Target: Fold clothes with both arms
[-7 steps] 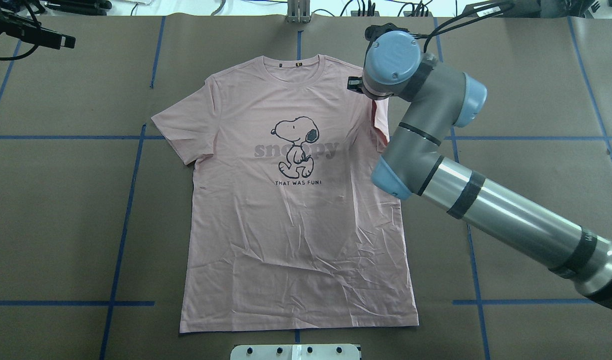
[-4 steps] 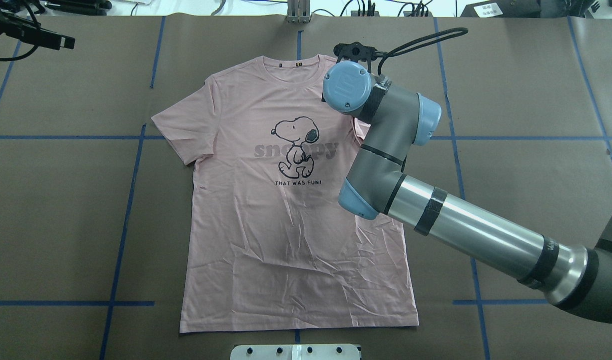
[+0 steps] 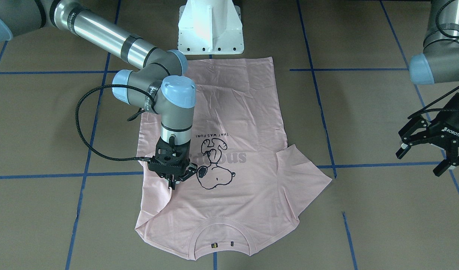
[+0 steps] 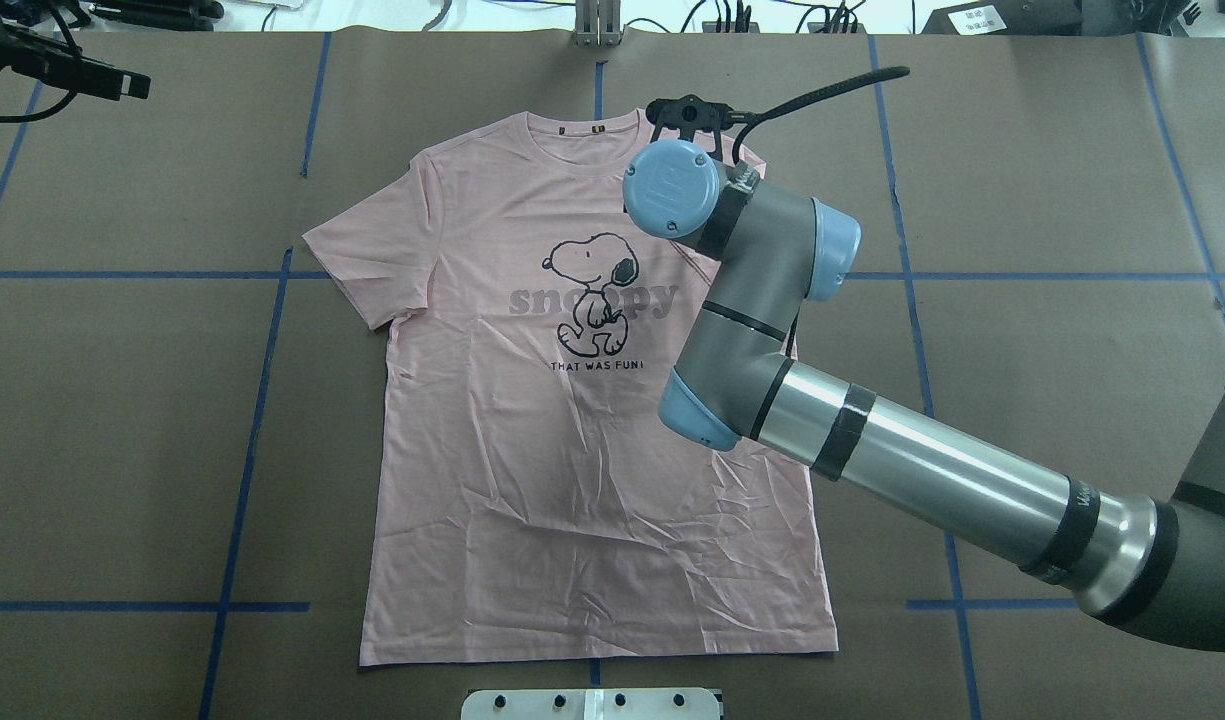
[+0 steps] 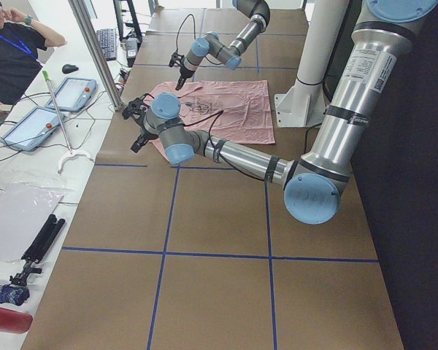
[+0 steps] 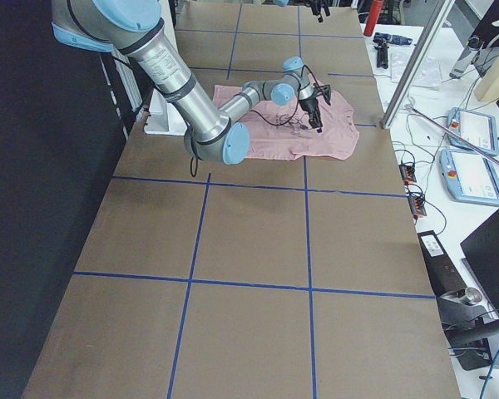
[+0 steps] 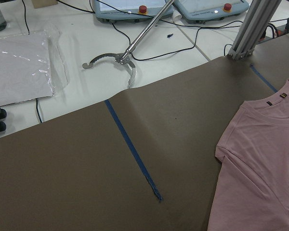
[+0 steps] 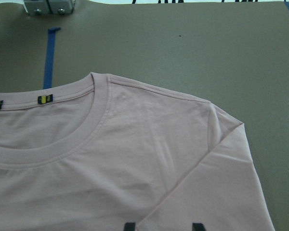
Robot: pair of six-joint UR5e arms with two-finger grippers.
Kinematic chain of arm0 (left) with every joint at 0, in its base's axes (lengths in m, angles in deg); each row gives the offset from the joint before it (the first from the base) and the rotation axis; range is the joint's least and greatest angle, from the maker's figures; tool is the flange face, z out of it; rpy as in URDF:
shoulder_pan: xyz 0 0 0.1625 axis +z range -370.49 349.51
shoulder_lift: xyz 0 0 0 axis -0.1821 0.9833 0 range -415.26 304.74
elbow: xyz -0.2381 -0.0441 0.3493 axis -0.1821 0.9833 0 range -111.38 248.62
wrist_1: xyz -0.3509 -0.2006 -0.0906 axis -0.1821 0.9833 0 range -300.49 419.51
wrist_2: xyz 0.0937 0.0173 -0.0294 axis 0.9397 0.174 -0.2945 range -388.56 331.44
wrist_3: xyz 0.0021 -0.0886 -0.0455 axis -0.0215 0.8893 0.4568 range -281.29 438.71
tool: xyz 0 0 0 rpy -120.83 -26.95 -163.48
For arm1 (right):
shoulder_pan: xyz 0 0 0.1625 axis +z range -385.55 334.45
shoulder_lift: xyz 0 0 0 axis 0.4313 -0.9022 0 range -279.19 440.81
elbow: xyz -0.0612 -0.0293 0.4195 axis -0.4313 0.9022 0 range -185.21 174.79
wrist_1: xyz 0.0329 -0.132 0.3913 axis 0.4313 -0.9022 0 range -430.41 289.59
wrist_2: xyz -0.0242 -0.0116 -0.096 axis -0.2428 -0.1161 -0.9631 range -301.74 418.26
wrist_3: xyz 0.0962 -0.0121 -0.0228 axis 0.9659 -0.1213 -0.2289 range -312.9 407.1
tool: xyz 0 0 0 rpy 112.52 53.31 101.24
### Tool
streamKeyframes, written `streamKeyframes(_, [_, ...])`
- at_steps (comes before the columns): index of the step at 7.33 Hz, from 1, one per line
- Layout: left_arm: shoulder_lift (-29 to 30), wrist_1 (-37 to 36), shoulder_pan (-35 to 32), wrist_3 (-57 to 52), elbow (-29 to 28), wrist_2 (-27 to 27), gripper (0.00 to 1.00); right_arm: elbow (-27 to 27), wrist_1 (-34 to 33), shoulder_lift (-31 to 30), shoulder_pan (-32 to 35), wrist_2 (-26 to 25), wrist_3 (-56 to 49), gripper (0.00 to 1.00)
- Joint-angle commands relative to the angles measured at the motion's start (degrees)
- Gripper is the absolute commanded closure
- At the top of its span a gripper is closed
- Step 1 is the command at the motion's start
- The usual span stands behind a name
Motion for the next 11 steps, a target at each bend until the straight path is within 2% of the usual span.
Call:
streamKeyframes(1, [0.91,-1.05,1.16,4.17,-0.61,0.0,0.0,-0.44,-1.56,1.56,7.23,12.3,-10.03,0.0])
streamKeyframes(2, [3.09,-1.14,3.43,14.04,-1.31,2.96,0.0,-0.53,-1.48,0.78,12.06,18.8,-16.01,0.0])
streamKeyframes(3, [3.37,-1.23,8.84,18.14,-1.58,14.13,0.0,-1.84,-0.52,-2.19,16.72,24.96,-23.29,0.0])
streamKeyframes(4, [4.42,-1.15,11.94,19.23,-4.02,17.89,0.0,-4.11,0.45,-6.13,21.37,30.15,-29.28,0.0])
streamKeyframes(5, [5.39,-1.15,12.5,19.24,-7.17,19.23,0.0,-6.4,0.55,-9.48,23.94,32.73,-32.99,0.0])
streamKeyframes(6, [5.48,-0.97,14.94,19.41,-9.29,21.77,0.0,-8.6,1.94,-12.91,24.75,32.84,-34.25,0.0])
streamKeyframes(7, [5.31,-0.8,17.23,22.29,-9.92,23.28,0.07,-9.14,3.26,-14.07,24.85,32.93,-34.26,0.0])
streamKeyframes(9, [5.31,-0.62,22.15,26.34,-10.72,26.87,0.17,-9.15,3.27,-14.26,24.76,32.84,-34.26,0.0])
streamKeyframes(11, [5.22,-0.53,22.61,26.62,-10.98,26.89,0.23,-9.15,3.36,-14.26,24.76,32.84,-34.26,0.0])
